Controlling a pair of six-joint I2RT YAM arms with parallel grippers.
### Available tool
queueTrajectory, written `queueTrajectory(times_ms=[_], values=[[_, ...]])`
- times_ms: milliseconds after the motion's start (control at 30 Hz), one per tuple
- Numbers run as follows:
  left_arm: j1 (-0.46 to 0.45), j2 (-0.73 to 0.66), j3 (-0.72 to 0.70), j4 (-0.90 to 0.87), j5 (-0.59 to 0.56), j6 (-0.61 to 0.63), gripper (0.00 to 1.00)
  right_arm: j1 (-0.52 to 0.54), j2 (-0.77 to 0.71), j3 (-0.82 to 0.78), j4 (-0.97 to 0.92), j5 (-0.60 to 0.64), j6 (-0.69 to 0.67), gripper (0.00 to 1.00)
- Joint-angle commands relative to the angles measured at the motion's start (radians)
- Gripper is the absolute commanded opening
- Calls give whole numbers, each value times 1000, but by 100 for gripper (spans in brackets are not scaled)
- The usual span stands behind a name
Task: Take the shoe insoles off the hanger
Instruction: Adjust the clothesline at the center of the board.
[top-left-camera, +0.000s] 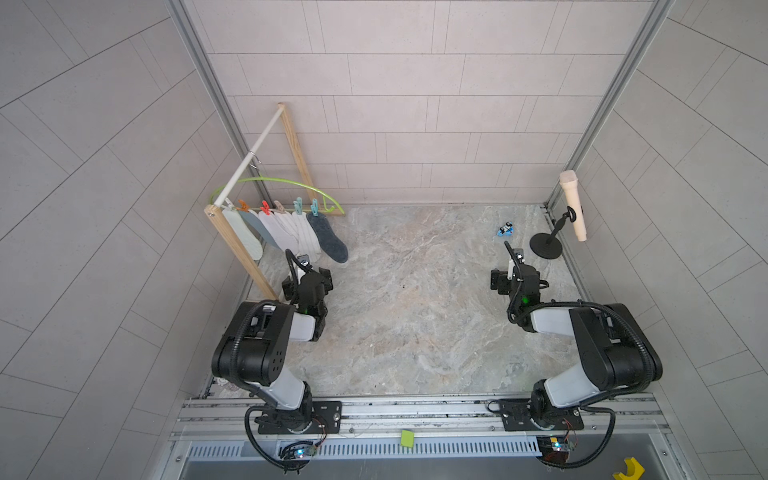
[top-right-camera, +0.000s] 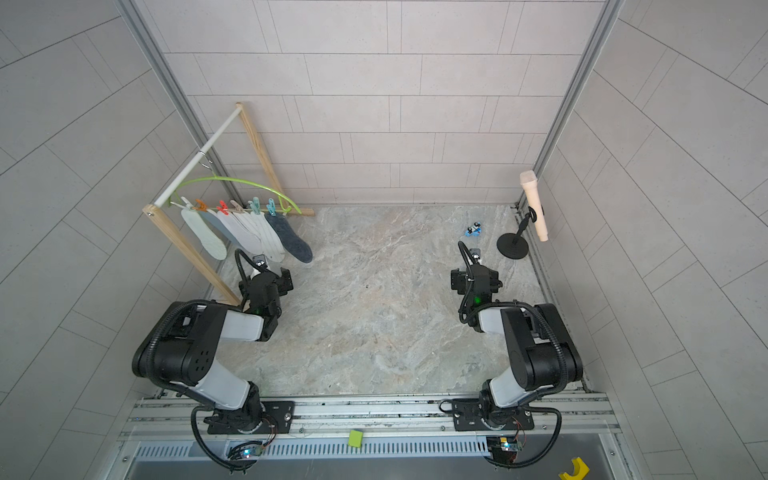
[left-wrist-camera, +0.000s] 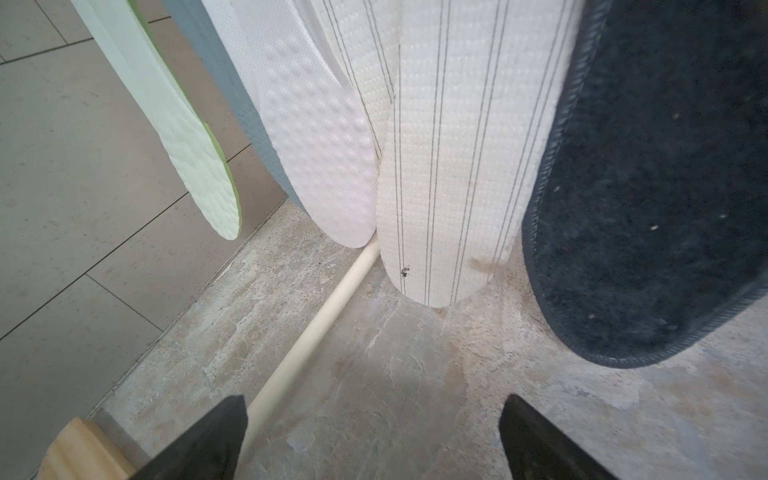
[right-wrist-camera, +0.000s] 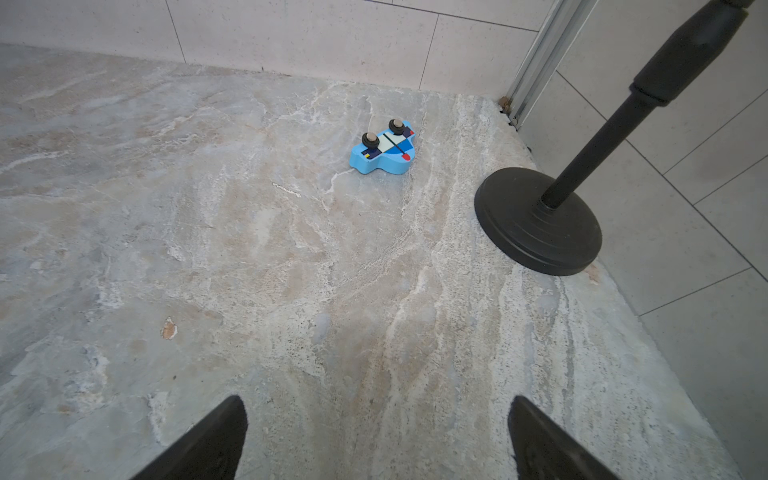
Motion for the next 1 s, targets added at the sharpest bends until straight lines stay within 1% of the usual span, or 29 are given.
queueTrajectory(times_ms=[0, 900, 967], values=[[-4, 3, 15, 20, -12, 7, 100, 3, -19, -10, 11, 13, -10, 100], [-3, -4, 9, 26, -3, 5, 100, 2, -23, -15, 17, 12, -10, 100], [-3, -21, 7, 16, -31, -8, 100, -1, -31, -26, 30, 13, -5, 99]])
